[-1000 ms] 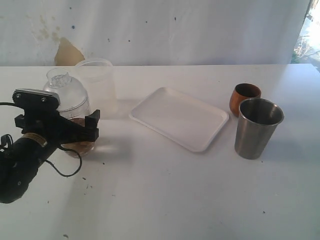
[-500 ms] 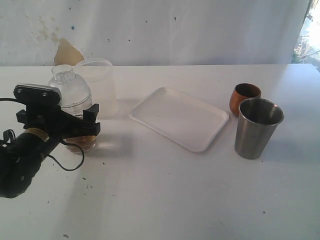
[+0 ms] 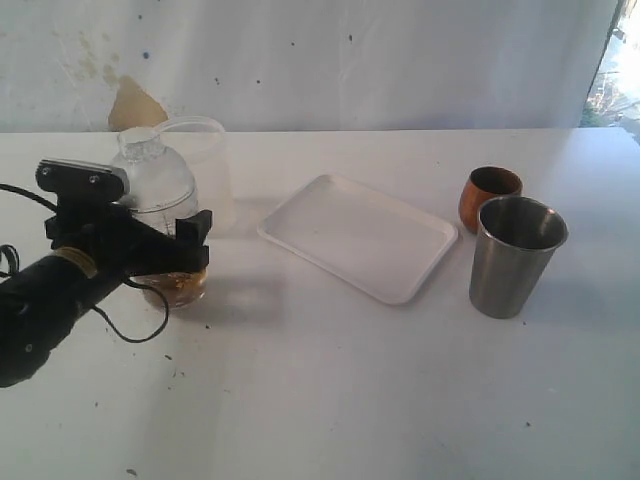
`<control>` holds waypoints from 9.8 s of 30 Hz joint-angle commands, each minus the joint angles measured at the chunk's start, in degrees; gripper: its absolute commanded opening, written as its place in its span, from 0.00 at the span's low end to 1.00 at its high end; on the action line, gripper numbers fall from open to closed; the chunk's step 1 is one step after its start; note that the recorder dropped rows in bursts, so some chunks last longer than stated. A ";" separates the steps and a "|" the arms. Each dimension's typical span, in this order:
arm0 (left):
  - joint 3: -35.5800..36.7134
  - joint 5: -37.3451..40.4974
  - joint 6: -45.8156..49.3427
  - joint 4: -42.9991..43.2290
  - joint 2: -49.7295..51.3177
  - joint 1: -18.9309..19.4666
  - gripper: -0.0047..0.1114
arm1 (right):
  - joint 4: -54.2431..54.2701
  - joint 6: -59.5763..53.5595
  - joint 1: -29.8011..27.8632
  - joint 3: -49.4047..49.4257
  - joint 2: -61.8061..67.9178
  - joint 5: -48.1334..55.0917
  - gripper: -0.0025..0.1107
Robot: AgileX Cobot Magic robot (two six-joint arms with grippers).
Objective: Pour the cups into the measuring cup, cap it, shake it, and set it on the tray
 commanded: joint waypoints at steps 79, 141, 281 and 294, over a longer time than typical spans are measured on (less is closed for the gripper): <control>-8.09 17.18 9.31 -4.56 -19.35 12.38 0.04 | -0.30 0.67 0.18 0.31 -0.45 -0.74 0.02; -47.48 38.34 103.17 -3.24 10.35 17.59 0.04 | -0.20 0.67 0.19 0.31 -0.45 -0.71 0.02; -47.48 21.65 118.67 3.13 10.35 17.59 0.04 | -0.11 -0.31 0.19 0.31 -0.45 -0.59 0.02; -47.48 21.65 118.67 3.45 10.35 17.59 0.04 | -0.11 -0.31 0.19 0.31 -0.45 -0.59 0.02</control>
